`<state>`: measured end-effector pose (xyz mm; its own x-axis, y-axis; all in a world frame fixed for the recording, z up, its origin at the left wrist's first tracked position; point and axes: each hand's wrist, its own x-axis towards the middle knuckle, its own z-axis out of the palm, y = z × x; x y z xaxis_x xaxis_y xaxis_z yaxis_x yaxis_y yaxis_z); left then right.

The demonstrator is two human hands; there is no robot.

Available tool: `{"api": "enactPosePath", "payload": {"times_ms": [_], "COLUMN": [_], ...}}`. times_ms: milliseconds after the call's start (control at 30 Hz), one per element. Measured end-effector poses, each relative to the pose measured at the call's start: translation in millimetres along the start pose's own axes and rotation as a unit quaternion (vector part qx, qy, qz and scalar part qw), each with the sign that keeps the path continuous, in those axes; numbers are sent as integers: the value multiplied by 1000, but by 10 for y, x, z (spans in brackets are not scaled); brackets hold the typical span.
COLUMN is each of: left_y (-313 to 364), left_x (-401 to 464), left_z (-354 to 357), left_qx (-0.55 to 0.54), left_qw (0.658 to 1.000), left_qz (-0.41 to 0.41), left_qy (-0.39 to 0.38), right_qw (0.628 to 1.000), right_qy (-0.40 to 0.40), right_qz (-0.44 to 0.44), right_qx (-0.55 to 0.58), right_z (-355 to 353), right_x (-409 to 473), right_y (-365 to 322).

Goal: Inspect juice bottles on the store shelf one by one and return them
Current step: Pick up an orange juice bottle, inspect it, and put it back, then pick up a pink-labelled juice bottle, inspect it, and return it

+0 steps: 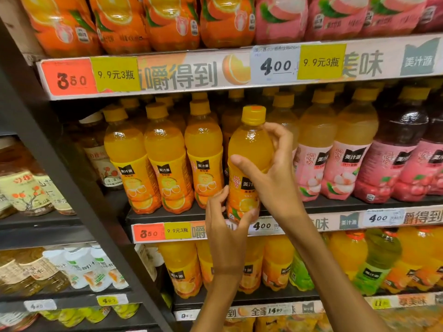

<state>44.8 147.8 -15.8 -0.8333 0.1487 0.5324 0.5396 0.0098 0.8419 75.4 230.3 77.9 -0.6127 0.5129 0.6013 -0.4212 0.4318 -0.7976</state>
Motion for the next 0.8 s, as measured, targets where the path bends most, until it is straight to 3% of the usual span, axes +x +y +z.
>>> {"api": "enactPosePath", "payload": {"times_ms": [233,367,600,800], "left_y": [27,-5,10,2], "left_x": [-2,22,106,134], "left_z": [71,122,206,260], "left_qx": [28,165,277,383], "left_qw": [999,981,956,913], "left_qz": [-7,44,79,117], "left_qy": [29,94,63,75], "right_qw": [972,961,955,900], "right_qy": [-11,5,28,69], "right_qz": [-138,-140,-146,-199], "right_qx": [-192,-239,-258,-381], "right_z": [-227,-214,-184,-118], "right_x": [-22,17,73,113], "right_y": [26,43,116,191]}}
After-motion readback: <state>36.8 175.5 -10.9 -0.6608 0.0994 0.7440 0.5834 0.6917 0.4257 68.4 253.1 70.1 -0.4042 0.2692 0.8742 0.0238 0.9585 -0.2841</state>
